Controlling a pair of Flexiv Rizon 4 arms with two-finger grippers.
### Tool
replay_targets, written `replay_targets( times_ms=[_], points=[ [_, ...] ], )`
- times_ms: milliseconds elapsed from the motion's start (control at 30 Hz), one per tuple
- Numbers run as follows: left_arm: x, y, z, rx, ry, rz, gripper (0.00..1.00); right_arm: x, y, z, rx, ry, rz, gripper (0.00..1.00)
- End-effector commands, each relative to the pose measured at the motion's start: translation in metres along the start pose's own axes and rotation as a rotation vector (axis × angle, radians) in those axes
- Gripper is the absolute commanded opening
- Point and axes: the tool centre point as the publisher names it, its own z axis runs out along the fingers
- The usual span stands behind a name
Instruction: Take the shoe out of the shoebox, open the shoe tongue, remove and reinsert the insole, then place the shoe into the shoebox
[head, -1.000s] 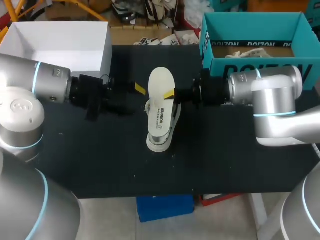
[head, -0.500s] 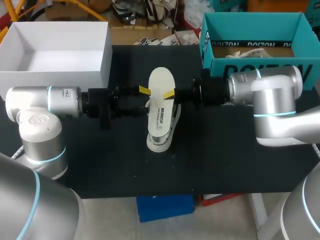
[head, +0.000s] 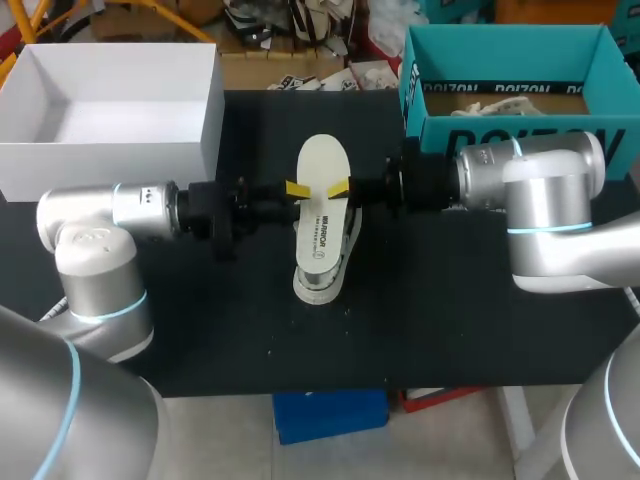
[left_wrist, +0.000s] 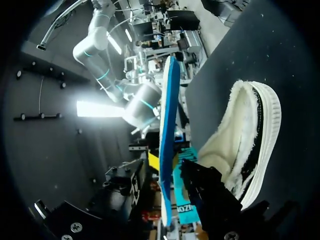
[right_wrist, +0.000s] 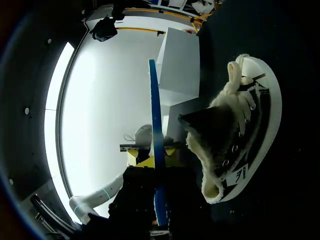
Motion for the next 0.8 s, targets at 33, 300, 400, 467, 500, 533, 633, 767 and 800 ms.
replay_targets(
  times_ms=[33, 300, 400, 467, 500, 533, 633, 767, 800],
  points=[
    [0.002, 0.004, 0.006, 0.012, 0.002, 0.0, 0.43, 0.001, -0.001, 0.0, -0.001, -0.004, 0.001, 0.0],
    [0.003, 0.002, 0.012, 0.034, 0.014, 0.0, 0.33, 0.001, -0.001, 0.0, -0.001, -0.004, 0.001, 0.0],
    [0.005, 0.0, 0.014, 0.04, 0.018, -0.006, 0.29, 0.001, -0.001, 0.0, -0.001, -0.004, 0.001, 0.0],
    [0.006, -0.003, 0.016, 0.047, 0.022, -0.006, 0.22, 0.001, -0.001, 0.0, -0.001, -0.004, 0.001, 0.0],
    [0.006, -0.003, 0.016, 0.048, 0.022, -0.007, 0.17, 0.001, -0.001, 0.0, -0.001, -0.004, 0.001, 0.0],
    [0.006, -0.004, 0.016, 0.049, 0.023, -0.008, 0.11, 0.001, -0.001, 0.0, -0.001, -0.004, 0.001, 0.0],
    [0.008, -0.004, 0.018, 0.05, 0.028, -0.013, 0.0, 0.001, -0.001, 0.0, -0.001, -0.004, 0.001, 0.0],
    [0.008, -0.004, 0.018, 0.05, 0.033, -0.015, 0.0, 0.001, -0.001, 0.0, -0.001, -0.004, 0.001, 0.0],
    [0.008, -0.004, 0.019, 0.05, 0.035, -0.015, 0.0, 0.001, -0.001, 0.0, -0.001, -0.004, 0.001, 0.0]
  ],
)
